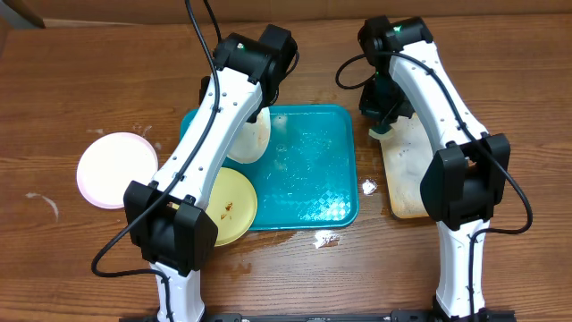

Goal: Clean dirty plates on tray and stack at the side
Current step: 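Lift the scrubbed white plate with the left gripper and carry it left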

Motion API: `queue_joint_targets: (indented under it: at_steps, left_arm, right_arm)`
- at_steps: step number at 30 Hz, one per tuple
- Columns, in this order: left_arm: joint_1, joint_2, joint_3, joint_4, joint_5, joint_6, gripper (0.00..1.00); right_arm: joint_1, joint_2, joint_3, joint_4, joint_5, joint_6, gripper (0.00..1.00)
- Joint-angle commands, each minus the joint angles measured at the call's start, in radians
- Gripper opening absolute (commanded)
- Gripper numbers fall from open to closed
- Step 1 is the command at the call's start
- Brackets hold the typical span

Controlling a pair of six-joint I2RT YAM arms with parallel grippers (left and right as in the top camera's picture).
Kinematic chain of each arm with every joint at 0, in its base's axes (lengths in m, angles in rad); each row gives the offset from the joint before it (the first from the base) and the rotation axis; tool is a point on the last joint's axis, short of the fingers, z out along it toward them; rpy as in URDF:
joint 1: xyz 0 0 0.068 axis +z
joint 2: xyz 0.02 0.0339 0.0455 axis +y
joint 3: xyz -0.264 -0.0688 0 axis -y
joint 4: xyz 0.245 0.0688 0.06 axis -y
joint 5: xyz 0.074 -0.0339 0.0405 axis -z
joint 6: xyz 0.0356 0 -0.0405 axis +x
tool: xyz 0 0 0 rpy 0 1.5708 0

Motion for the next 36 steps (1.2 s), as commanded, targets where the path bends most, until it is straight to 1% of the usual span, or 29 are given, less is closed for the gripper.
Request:
queue_joint_targets:
  at_steps: [1, 4, 9, 16, 21, 30, 36]
  left_arm:
    - [-0.002, 0.01, 0.025, -0.003, -0.066, -0.033, 0.04]
    - [-0.011, 0.01, 0.025, -0.007, -0.095, -0.033, 0.04]
    - [-0.034, 0.01, 0.025, -0.021, -0.193, -0.033, 0.04]
    - [-0.048, 0.01, 0.025, -0.026, -0.367, -0.04, 0.04]
    - [-0.047, 0.01, 0.025, -0.014, -0.439, -0.04, 0.04]
    - [-0.055, 0.01, 0.025, -0.012, -0.49, -0.036, 0.04]
    - [-0.064, 0.01, 0.025, -0.01, -0.492, -0.035, 0.04]
  right_arm:
    - [0.002, -0.025, 0.025, 0.005, -0.025, -0.008, 0.04]
    - [0.002, -0.025, 0.025, 0.023, -0.083, -0.04, 0.04]
    - [0.002, -0.025, 0.025, 0.043, -0.139, -0.063, 0.04]
    - [0.002, -0.025, 0.025, 0.047, -0.145, -0.063, 0.04]
    - [0.002, -0.025, 0.025, 0.052, -0.164, -0.089, 0.04]
    - [0.002, -0.025, 0.025, 0.066, -0.174, -0.089, 0.04]
    - [0.002, -0.025, 0.025, 0.066, -0.174, -0.095, 0.04]
